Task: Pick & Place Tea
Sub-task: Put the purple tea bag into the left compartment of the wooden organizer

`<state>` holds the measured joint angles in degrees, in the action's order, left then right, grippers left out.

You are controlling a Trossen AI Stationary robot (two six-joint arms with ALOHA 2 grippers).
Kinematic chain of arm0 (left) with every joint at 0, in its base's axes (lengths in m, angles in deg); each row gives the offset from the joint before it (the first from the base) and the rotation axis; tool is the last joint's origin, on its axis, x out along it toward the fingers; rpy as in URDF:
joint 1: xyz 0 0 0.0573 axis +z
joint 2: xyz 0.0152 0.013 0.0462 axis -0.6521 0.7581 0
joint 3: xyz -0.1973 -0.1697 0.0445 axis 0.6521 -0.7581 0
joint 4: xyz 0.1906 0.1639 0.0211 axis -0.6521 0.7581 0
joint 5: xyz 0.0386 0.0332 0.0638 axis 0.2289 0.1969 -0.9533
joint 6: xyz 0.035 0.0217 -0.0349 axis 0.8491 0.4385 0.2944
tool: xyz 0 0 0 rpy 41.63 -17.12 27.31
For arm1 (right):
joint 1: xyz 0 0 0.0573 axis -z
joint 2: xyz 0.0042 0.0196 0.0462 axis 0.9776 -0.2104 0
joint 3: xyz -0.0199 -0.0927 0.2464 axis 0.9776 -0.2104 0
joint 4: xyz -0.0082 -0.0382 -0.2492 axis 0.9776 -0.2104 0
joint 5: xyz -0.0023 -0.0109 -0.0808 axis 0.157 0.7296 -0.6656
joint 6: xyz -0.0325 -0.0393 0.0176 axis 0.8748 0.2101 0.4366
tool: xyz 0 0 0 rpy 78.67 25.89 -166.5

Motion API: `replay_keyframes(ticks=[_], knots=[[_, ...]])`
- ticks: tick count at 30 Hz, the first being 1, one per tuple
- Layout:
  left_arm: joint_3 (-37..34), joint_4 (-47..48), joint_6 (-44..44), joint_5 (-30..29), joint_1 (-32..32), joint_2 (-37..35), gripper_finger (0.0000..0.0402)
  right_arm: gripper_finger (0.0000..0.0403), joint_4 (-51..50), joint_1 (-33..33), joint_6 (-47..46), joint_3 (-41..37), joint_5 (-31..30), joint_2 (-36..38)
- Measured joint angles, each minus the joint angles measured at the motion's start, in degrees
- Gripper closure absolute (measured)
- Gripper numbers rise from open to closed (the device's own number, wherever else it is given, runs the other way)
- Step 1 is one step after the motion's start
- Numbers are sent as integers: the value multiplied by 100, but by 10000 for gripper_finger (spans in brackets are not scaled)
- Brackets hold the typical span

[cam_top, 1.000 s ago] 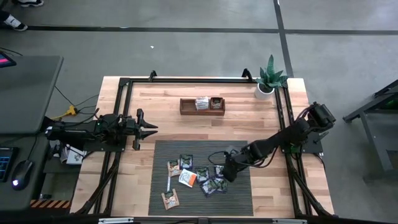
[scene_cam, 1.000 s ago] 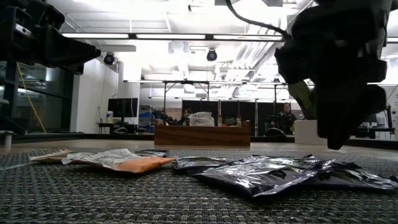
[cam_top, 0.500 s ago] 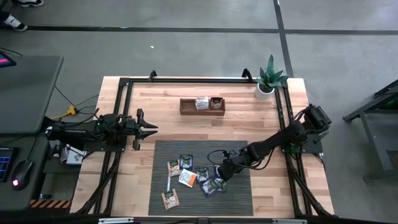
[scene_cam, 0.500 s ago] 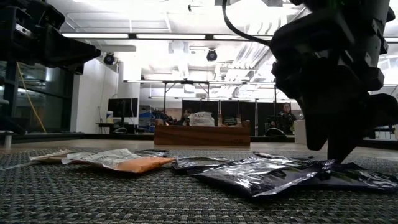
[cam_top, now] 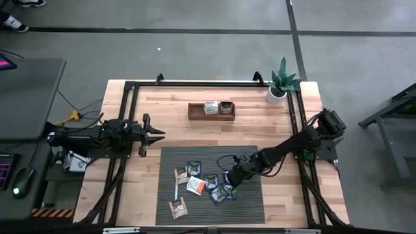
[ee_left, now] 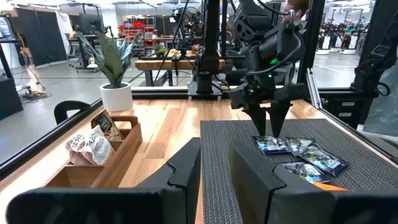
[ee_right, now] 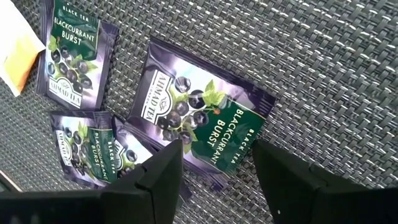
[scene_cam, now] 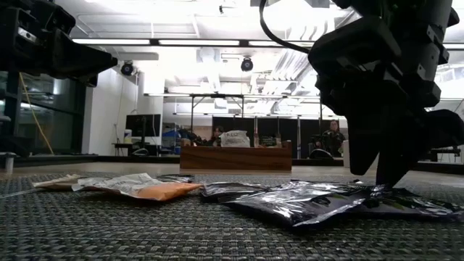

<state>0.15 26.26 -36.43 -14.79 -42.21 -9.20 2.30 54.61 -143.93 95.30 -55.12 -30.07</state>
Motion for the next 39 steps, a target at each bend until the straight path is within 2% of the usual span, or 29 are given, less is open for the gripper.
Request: replay_keyframes(ticks=[12, 22, 39], knots=[[2, 1, 0, 0, 0, 0, 319, 210, -41, 126, 165, 1, -429, -43], [2, 1, 0, 0, -1, -1, 319, 215, 10, 149, 288, 20, -398, -208], [1, 1, -1, 0, -1, 0, 319, 356, -88, 225, 695, 4, -457, -223]])
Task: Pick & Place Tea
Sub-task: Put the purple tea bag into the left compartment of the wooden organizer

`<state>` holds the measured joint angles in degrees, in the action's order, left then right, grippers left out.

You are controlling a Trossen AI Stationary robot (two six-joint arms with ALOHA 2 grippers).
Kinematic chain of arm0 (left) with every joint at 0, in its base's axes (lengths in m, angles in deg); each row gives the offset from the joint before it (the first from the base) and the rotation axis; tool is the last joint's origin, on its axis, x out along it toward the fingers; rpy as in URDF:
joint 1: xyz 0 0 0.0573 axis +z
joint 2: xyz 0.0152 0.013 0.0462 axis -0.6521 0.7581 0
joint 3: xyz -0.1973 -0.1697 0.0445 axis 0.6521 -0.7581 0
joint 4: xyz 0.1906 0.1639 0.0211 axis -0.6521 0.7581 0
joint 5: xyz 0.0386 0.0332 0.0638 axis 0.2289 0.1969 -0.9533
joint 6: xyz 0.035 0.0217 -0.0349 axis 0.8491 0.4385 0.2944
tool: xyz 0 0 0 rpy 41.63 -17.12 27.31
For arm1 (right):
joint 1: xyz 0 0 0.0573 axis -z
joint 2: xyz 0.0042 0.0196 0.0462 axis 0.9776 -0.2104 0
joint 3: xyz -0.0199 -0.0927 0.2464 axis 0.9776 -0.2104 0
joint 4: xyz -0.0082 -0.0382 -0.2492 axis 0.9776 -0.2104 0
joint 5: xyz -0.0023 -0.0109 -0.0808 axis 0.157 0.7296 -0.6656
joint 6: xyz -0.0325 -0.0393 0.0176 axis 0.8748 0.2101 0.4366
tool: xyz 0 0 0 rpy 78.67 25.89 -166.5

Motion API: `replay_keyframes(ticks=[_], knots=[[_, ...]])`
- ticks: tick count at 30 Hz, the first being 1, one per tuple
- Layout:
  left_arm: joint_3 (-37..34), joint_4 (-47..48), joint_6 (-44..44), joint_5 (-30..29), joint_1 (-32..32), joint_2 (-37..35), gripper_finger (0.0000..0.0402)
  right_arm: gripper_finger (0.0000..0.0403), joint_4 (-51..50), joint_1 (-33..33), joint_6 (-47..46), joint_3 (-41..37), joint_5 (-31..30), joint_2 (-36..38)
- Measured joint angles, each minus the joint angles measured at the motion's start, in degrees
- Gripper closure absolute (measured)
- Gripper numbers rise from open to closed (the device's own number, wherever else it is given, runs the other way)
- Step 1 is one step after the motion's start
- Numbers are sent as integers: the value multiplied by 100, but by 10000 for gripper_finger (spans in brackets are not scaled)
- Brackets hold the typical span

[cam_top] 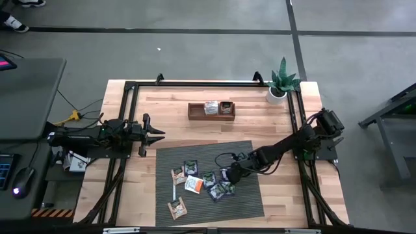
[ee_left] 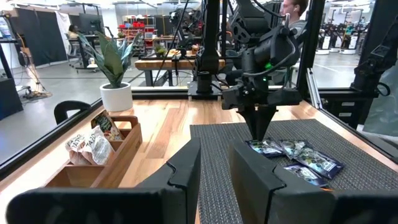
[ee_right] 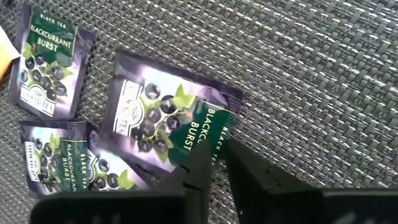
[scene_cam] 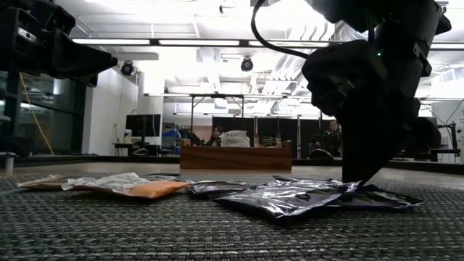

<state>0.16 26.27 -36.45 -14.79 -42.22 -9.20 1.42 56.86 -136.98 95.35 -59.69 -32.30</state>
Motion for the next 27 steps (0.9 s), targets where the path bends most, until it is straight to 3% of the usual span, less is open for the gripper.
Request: replay_keyframes(ticks=[6, 17, 27], knots=[[-1, 0, 2, 0, 2, -1, 319, 398, -40, 2, 235, -4, 22, -2], [-1, 0, 2, 0, 2, -1, 319, 402, -200, 15, 984, 258, 285, -16], [1, 0, 2, 0, 2, -1, 319, 403, -1070, 11, 1933, 1040, -172, -6]])
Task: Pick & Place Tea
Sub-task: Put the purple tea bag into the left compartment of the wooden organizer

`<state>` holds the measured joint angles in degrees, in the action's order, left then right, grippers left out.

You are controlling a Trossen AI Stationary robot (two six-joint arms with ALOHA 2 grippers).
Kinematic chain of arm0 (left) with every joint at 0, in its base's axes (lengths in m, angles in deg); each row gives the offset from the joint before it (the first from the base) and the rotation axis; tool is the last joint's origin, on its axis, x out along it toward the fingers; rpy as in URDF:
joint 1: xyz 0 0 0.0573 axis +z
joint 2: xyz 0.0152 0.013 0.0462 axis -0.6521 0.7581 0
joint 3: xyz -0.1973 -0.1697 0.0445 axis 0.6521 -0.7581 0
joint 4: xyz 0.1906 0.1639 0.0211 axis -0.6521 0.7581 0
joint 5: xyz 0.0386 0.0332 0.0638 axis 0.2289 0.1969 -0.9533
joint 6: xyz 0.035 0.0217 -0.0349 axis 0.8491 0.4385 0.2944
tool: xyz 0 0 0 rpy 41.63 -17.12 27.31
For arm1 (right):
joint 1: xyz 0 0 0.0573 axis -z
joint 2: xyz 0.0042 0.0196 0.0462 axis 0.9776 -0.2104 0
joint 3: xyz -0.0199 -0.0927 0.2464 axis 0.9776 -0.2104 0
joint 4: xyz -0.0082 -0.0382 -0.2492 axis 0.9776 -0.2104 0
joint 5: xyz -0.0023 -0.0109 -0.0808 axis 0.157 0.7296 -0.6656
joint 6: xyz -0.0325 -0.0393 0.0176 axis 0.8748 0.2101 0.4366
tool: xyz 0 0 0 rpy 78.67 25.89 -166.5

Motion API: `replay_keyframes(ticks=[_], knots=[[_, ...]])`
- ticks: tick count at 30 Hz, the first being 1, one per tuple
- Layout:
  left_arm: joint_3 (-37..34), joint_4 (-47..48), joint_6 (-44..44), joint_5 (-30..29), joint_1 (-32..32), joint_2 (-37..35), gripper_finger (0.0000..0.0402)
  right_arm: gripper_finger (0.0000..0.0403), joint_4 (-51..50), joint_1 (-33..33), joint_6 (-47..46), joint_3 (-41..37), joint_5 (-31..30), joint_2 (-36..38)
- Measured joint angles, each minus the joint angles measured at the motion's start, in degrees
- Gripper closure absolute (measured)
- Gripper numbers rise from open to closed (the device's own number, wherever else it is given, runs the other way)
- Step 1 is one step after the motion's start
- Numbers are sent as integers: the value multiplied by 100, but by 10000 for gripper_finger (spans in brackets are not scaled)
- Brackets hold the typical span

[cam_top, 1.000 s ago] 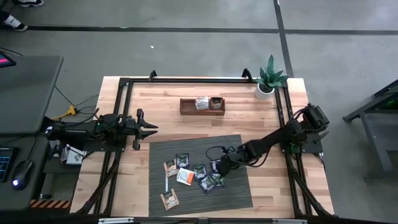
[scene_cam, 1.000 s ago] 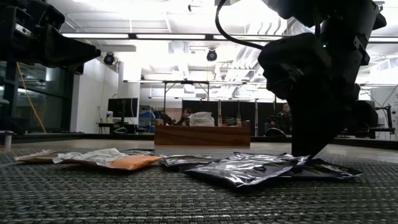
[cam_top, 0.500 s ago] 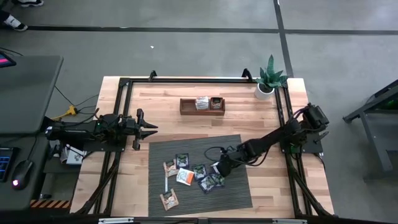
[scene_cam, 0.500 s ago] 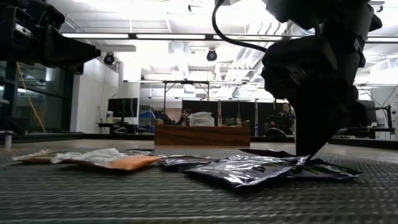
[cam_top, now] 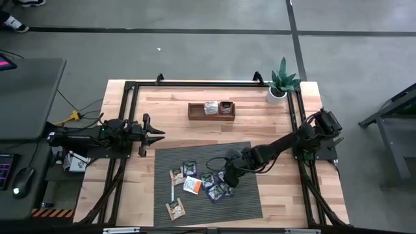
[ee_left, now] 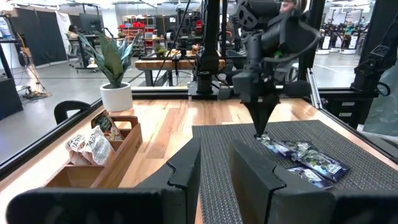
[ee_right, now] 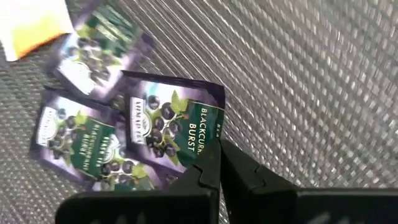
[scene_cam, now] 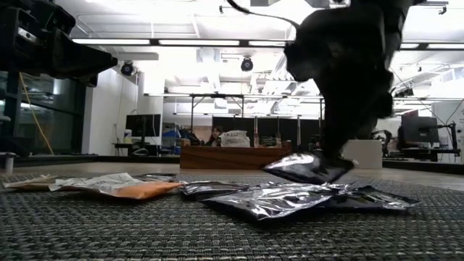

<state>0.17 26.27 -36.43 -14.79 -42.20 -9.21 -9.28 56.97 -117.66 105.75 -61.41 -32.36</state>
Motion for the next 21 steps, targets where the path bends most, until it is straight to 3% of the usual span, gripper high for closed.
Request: replay_keyframes(ticks=[10, 16, 21], knots=[[-1, 0, -1, 0, 0, 1, 319, 403, -920, 181, 1545, 990, -669, 6], [-2, 0, -2, 0, -2, 0, 319, 403, -1192, 480, 2650, 1467, -755, -49], [-1, 0, -2, 0, 0, 1, 319, 403, -1198, 577, 2899, 1515, -666, -116]])
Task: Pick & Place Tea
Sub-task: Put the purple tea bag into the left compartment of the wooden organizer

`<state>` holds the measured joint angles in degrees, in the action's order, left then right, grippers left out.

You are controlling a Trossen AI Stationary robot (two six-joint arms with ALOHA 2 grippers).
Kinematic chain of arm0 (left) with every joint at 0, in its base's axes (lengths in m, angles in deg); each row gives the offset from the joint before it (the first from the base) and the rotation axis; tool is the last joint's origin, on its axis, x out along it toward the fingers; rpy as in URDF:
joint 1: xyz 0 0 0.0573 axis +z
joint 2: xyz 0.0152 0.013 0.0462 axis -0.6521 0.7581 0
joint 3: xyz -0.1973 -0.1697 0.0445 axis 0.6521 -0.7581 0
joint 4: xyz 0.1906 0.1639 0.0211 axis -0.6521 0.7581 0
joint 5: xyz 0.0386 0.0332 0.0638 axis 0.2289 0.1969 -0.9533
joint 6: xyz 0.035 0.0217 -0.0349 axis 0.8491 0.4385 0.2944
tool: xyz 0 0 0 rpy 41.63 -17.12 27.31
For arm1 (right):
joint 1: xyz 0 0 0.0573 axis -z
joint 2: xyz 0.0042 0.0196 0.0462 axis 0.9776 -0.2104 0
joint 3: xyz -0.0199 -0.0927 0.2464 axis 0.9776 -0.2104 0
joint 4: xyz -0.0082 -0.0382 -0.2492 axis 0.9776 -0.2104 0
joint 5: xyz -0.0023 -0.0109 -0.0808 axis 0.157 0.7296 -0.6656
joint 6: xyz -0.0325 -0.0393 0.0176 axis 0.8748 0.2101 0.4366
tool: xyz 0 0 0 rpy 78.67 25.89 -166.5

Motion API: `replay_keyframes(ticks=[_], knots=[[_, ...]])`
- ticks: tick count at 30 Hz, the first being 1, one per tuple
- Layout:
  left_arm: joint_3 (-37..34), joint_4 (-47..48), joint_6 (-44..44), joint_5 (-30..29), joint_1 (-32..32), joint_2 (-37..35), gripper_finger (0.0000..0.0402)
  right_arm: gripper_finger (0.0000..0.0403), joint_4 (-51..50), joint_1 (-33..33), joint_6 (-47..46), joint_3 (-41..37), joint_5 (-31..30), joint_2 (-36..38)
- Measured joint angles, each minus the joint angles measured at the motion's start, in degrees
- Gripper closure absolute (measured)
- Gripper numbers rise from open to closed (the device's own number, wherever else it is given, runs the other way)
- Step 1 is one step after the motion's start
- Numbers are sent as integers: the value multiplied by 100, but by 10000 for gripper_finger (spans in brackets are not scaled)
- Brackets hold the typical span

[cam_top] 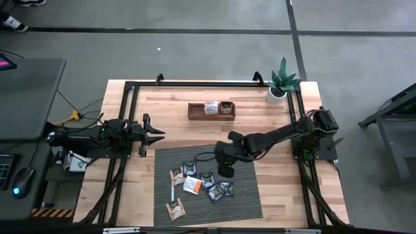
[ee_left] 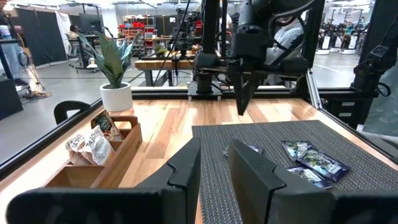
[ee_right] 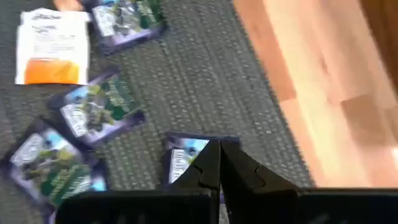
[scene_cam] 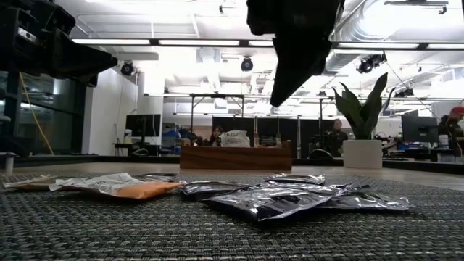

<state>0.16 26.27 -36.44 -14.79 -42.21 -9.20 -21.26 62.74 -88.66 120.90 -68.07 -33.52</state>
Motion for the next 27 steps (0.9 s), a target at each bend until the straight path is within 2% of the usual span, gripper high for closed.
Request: replay_keyframes(ticks=[6, 12, 15, 22, 27], knots=[[1, 0, 0, 0, -1, -1, 319, 403, 279, 15, -142, -523, 650, 4], [0, 0, 1, 0, -2, -1, 319, 380, 714, 50, 55, -996, 799, 2], [-1, 0, 1, 0, 1, -1, 319, 346, 679, 86, 179, -1081, 810, -76], [0, 0, 0, 0, 0, -1, 319, 234, 859, 104, 311, -1092, 870, -472], [1, -2, 2, 0, 0, -1, 319, 171, 623, 129, 312, -881, 661, -632]])
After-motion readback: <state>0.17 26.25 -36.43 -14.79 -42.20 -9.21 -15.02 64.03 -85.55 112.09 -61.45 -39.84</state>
